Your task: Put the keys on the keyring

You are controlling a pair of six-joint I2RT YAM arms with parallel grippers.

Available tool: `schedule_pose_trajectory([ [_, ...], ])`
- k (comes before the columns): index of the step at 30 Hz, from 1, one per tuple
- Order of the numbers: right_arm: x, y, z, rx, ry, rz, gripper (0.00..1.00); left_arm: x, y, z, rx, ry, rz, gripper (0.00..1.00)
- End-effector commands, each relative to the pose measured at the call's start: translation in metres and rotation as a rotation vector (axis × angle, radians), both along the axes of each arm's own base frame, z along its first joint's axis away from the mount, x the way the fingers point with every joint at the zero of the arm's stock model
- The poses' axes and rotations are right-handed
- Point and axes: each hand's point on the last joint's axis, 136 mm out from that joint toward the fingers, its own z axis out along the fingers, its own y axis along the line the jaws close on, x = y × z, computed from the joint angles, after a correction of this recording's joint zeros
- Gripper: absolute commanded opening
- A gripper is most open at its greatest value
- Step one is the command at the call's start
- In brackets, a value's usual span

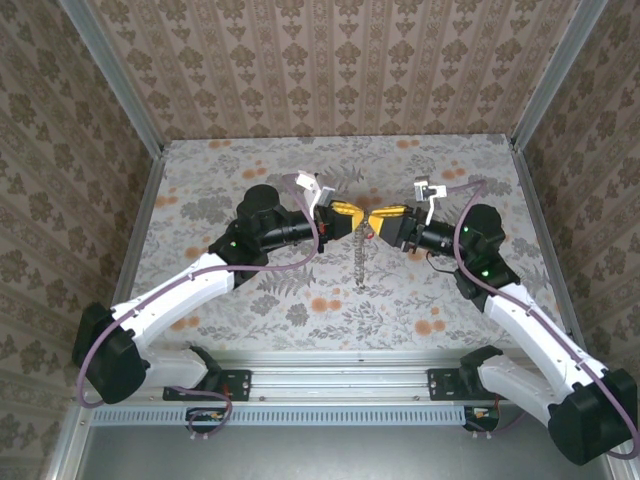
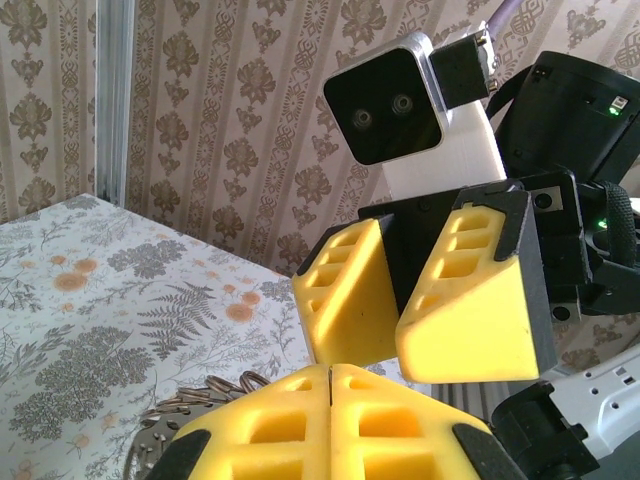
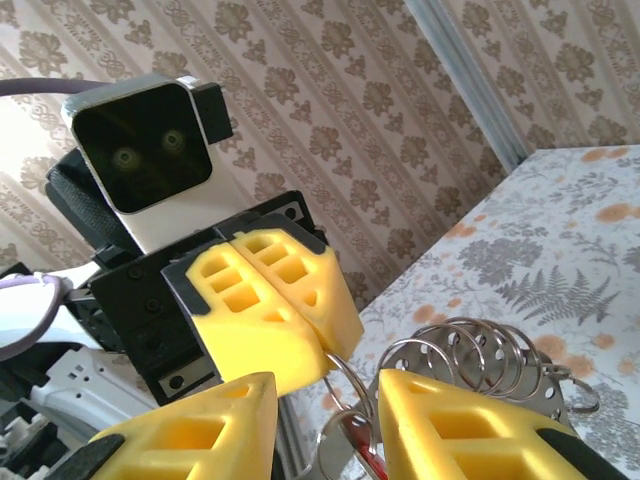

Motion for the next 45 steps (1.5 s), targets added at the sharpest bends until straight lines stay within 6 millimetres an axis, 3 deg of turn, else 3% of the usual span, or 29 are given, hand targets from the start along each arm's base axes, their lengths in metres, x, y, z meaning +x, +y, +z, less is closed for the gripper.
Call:
schedule_pose_trajectory([
  [1, -0.007, 0.004, 0.019, 0.035, -0.045, 0.057, 0.34, -0.006, -0.001, 0.026, -0.061, -0.059, -0.026, 0.0],
  [12, -0.006, 0.009, 0.004, 0.027, -0.012, 0.07, 0.27, -0.005, -0.003, 0.029, -0.066, -0.062, -0.028, 0.0],
  [15, -0.005, 0.011, 0.0, 0.025, -0.004, 0.073, 0.32, -0.005, -0.003, 0.029, -0.066, -0.062, -0.028, 0.0],
  [21, -0.002, 0.013, -0.004, 0.022, 0.007, 0.07, 0.33, -0.006, -0.003, 0.028, -0.064, -0.061, -0.029, 0.0],
  [34, -0.005, 0.009, -0.008, 0.015, 0.003, 0.052, 0.01, -0.006, -0.003, 0.027, -0.059, -0.054, -0.029, 0.0],
  [38, -0.004, 0.009, -0.002, 0.015, -0.012, 0.045, 0.0, -0.001, -0.003, 0.024, -0.047, -0.047, -0.006, 0.0],
  [41, -0.003, 0.008, 0.001, -0.002, -0.025, 0.032, 0.0, 0.005, 0.001, 0.023, -0.043, -0.044, 0.045, 0.16],
  [45, -0.001, 0.007, 0.0, -0.052, -0.033, 0.018, 0.0, 0.01, 0.01, 0.024, -0.052, -0.05, 0.109, 0.27],
])
